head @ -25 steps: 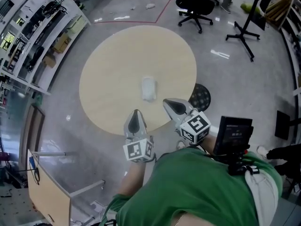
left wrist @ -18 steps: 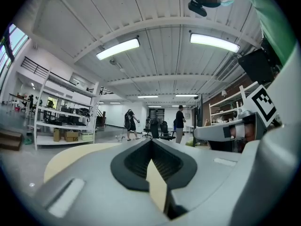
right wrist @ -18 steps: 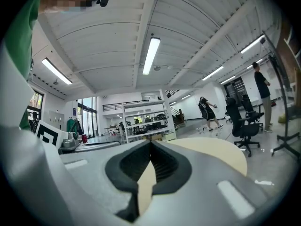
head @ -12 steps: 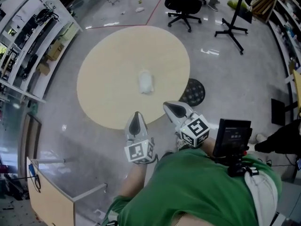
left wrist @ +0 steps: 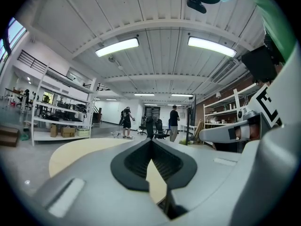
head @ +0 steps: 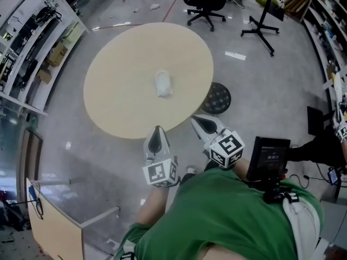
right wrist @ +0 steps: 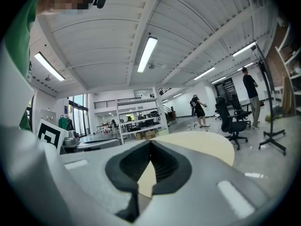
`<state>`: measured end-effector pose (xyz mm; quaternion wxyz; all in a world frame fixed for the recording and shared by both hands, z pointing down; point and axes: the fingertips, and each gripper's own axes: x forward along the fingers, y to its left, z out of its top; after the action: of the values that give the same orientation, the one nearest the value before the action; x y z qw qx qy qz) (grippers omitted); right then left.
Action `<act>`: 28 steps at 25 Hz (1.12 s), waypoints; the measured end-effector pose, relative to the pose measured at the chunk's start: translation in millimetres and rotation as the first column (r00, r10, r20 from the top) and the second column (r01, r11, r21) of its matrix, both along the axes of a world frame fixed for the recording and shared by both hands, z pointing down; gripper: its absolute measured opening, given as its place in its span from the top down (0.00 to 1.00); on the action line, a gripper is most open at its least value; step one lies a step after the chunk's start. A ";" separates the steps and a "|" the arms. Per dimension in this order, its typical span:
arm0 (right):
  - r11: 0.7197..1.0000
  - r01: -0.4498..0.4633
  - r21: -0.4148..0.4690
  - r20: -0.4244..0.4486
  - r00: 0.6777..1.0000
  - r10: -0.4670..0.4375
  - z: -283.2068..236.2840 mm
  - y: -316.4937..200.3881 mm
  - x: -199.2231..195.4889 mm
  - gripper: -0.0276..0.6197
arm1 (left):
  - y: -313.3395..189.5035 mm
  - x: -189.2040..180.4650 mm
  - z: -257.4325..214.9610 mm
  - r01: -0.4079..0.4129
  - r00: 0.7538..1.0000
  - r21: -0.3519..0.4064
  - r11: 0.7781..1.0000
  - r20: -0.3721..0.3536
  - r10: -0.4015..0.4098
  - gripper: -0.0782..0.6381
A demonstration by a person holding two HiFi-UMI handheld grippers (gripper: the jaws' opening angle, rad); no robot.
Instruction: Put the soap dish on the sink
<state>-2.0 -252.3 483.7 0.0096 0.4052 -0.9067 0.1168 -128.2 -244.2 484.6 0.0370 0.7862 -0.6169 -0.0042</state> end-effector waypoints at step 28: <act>1.000 0.024 0.012 0.017 1.000 -0.024 -9.6 6.5 26.9 0.95 | 5.9 31.3 -9.1 0.008 1.000 -0.003 1.000 0.023 -0.008 0.88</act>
<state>24.9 -245.8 474.1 0.0007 0.3931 -0.9122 0.1150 -96.9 -238.3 475.5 0.0312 0.7835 -0.6206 0.0054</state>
